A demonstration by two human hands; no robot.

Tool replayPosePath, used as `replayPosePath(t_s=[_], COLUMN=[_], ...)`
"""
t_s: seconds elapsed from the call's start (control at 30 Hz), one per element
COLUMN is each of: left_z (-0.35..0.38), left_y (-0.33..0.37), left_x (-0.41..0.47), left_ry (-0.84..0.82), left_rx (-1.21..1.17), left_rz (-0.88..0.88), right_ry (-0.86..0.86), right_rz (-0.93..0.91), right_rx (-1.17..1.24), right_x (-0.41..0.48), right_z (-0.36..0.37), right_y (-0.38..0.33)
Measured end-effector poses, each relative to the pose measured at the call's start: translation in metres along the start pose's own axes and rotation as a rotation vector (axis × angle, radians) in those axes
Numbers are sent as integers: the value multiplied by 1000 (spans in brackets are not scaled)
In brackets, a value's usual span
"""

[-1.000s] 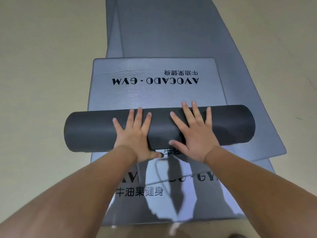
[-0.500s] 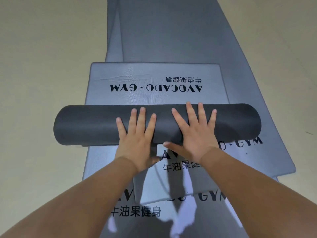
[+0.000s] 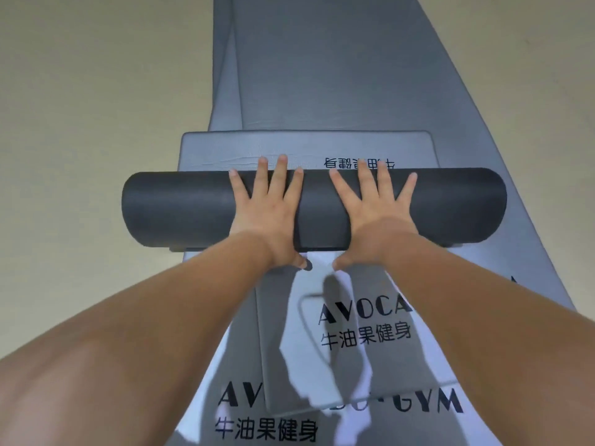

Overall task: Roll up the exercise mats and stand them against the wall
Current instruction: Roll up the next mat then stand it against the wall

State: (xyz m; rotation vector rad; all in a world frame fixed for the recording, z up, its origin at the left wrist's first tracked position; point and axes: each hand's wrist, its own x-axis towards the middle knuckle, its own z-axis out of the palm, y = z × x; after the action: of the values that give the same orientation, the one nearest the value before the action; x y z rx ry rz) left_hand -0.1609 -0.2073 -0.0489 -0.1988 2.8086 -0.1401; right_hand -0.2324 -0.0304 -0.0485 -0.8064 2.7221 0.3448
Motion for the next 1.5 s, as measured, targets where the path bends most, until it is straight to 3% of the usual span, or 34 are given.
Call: replayPosePath(t_s=[0.23,0.4,0.53,0.83,1.2,1.5], left_z=[4,13,15,30,56,16], left_y=[-13,-14,-15,-7,20,4], left_x=[29,36,31,-35,-163,-136], left_ry=[-65,55,59,20,-79,-255], left_rx=[-13,-17,-9,19,-23,-165], left_rz=[-28,-22,-19,44,40,46], right_ry=[-62,-52,-67,-193,-297,2], right_rz=[-45,-100,-102,-33,-121,-190], right_rx=[5,26,22,81,76,68], right_x=[56,62,56,-16,-130,-176], right_z=[-20,-21,-21,-9,17,48], right_y=[9,14,12,-15,-41,-36])
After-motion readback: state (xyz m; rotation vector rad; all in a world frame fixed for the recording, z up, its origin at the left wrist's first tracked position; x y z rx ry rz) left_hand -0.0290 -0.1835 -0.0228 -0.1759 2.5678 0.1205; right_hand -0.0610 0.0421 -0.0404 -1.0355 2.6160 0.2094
